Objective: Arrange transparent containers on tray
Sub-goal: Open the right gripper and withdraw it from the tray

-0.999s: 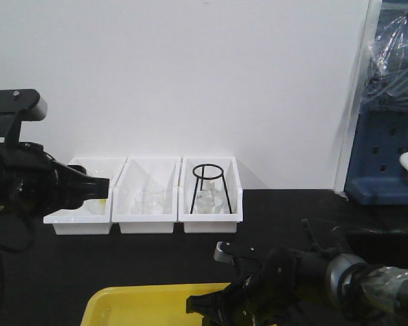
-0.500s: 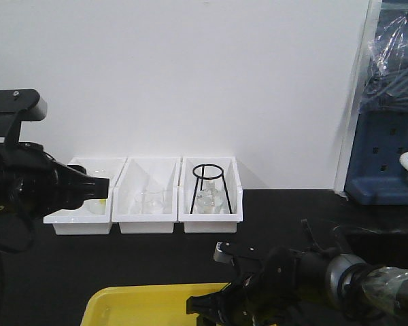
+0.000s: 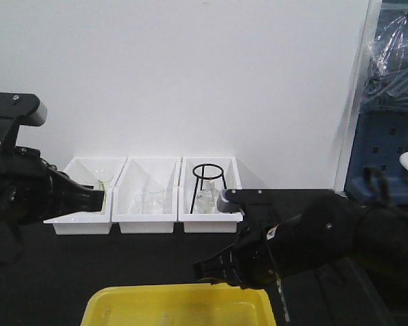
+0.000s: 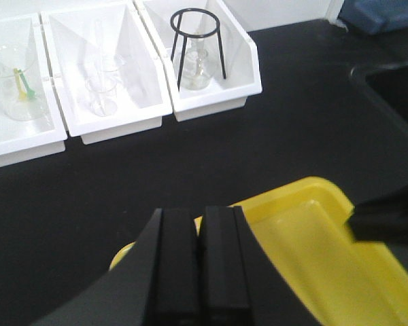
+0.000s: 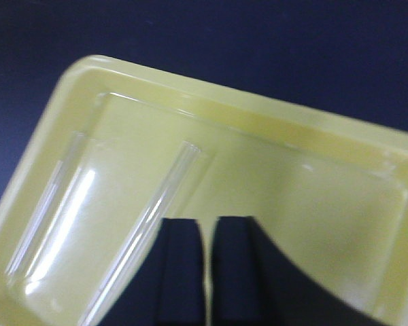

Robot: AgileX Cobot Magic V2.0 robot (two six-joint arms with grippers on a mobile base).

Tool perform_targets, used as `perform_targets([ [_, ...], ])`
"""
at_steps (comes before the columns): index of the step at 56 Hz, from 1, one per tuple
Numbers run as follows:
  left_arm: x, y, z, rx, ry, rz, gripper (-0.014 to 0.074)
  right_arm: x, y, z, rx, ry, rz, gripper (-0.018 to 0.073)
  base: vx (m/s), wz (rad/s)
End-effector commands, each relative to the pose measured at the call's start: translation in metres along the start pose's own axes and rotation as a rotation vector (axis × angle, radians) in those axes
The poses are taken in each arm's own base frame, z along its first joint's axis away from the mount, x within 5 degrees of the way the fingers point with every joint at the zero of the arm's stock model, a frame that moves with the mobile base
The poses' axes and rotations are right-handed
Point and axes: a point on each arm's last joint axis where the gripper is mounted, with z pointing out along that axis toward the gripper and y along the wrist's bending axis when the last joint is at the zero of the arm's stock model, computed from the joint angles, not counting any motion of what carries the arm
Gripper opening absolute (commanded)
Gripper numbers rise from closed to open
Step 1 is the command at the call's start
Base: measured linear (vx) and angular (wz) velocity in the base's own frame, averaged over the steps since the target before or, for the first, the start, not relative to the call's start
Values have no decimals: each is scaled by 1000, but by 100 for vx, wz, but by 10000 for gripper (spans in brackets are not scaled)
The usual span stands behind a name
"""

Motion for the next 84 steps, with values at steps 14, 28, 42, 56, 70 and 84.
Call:
perform_targets([
  [14,57,-6,-43,76,-165,96,-9,6,23,-137,37,-349,-230,-13,0,0],
  [28,126,3,-69,114,-269,106,-8,80,11,-173,107,-603,-264,-13,0,0],
  [42,156,10,-77,121,-377,124,-8,124,-2,-172,153,-734,-245,-13,0,0],
  [56,156,10,-75,119,-380,129,-8,129,-4,-167,157,-720,-243,-13,0,0],
  [70,156,10,-75,119,-377,129,-8,129,-4,-167,157,-721,-243,-13,0,0],
  [84,156,10,-75,119,-376,129,-8,129,-4,-167,157,-720,-243,-13,0,0],
])
